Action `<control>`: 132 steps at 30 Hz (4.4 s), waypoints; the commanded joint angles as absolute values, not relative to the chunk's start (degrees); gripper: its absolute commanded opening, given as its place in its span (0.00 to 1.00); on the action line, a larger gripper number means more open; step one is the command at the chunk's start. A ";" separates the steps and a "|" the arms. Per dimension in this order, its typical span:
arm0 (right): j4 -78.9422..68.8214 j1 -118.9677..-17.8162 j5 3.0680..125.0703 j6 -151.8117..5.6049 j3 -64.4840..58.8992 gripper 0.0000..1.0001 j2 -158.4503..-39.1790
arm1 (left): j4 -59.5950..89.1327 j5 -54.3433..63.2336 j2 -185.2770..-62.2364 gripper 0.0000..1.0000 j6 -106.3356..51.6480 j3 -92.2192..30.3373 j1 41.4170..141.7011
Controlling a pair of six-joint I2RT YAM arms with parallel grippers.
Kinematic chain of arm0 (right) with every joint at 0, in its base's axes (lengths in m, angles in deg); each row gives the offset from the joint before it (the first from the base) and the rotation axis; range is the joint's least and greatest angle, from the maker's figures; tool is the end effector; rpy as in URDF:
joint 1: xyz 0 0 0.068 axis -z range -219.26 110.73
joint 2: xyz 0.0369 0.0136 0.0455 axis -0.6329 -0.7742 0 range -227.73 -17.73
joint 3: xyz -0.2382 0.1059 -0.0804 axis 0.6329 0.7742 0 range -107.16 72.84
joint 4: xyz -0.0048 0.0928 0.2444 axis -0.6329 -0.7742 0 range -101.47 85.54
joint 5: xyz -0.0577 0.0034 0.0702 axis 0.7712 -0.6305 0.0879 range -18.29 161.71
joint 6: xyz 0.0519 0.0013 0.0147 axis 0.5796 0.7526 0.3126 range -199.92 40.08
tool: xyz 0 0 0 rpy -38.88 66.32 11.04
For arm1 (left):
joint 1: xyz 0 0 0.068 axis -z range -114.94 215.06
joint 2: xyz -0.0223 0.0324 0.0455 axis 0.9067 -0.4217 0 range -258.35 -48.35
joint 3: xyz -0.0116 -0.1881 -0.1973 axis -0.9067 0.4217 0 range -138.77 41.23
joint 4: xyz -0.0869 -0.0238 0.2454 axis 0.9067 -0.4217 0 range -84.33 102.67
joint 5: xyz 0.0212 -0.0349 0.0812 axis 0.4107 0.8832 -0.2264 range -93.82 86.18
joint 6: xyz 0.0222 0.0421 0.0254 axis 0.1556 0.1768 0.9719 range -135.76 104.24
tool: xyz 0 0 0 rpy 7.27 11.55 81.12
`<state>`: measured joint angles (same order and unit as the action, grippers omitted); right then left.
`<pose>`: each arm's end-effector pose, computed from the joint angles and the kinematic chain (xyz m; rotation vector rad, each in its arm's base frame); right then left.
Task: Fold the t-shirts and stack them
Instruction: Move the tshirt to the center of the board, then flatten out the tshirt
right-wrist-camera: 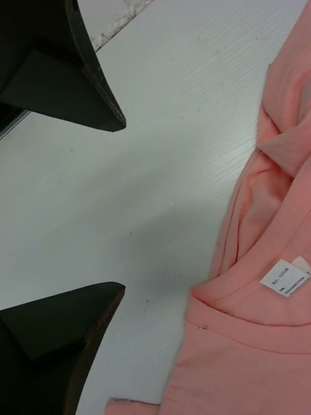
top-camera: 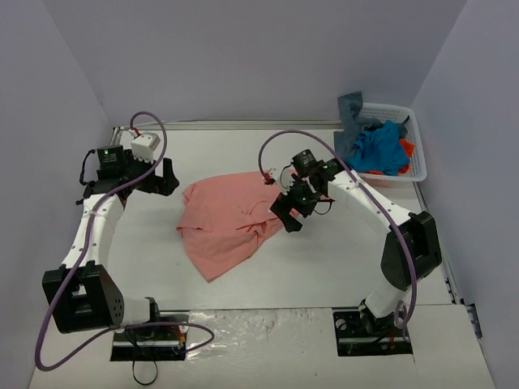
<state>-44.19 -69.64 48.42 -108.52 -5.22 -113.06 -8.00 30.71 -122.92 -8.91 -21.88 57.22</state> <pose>0.2986 0.1914 0.2714 -1.3765 2.1210 0.5318 0.2892 0.0193 0.3232 0.3312 2.0315 -0.4819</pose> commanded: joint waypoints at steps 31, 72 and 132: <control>-33.21 -65.37 64.15 -106.37 -8.99 0.44 -129.09 | -15.72 29.93 -125.17 0.95 1.02 -21.26 61.98; -34.52 -61.86 68.89 -107.16 -16.62 0.00 -119.78 | -17.12 31.34 -125.08 0.95 1.64 -21.09 62.51; -33.64 -54.03 75.31 -104.79 -22.25 0.00 -125.22 | -29.26 5.95 -145.48 0.02 11.66 -17.66 98.22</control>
